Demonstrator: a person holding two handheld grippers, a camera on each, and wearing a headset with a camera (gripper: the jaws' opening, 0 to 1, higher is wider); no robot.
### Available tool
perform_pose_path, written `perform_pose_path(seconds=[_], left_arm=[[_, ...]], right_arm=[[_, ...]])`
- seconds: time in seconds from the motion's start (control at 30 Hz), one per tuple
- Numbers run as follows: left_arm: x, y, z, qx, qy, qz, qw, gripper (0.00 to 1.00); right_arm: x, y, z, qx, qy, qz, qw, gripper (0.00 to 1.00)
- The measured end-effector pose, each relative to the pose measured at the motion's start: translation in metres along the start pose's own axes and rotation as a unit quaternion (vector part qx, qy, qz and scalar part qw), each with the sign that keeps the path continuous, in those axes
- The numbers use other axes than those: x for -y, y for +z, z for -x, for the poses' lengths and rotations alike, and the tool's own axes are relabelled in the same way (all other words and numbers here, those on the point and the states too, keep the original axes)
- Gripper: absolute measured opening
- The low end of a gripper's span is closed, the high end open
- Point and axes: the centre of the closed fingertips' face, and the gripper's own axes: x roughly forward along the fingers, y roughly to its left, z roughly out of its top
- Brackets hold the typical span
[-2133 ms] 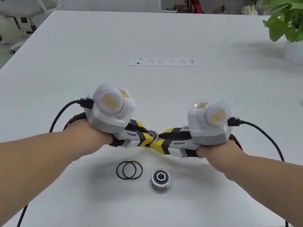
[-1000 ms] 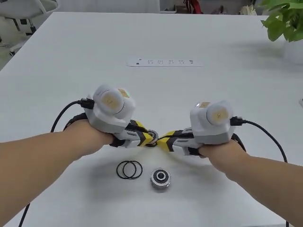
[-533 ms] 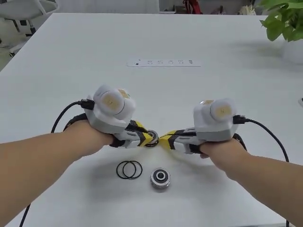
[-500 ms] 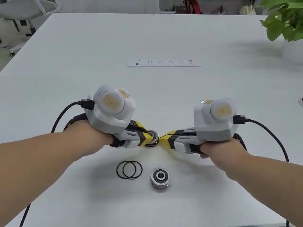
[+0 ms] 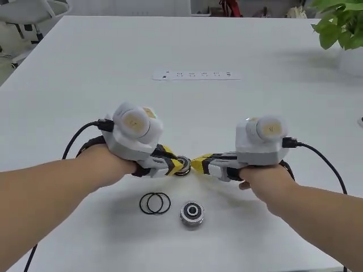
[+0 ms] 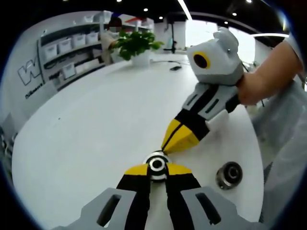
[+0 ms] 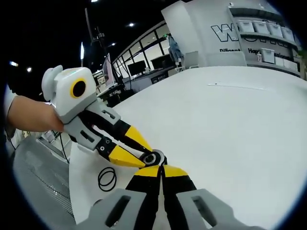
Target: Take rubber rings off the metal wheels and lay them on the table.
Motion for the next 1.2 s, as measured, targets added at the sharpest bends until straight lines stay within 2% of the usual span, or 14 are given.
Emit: perform_pose_path(seconds=[0.07,0.53,0.83,1.2], left_arm=[[0.000,0.000,0.000,-0.001,0.001,-0.002,1.0000,0.11],[-0.003,-0.001,-0.002,-0.004,0.005,-0.007,1.0000,0.11],[-0.002,-0.001,-0.002,-0.005,0.006,-0.006,0.9999,0.11],[-0.002,-0.001,-0.002,-0.004,0.007,-0.005,1.0000,0.11]], right_arm=[[0.000,0.001,0.000,0.004,0.000,-0.010,0.9999,0.00],[-0.004,0.003,-0.001,0.003,0.001,-0.007,1.0000,0.00],[-0.012,0.007,-0.002,0.004,0.011,-0.004,0.9999,0.00],[-0.015,0.008,-0.001,0.008,0.016,-0.009,0.9998,0.00]])
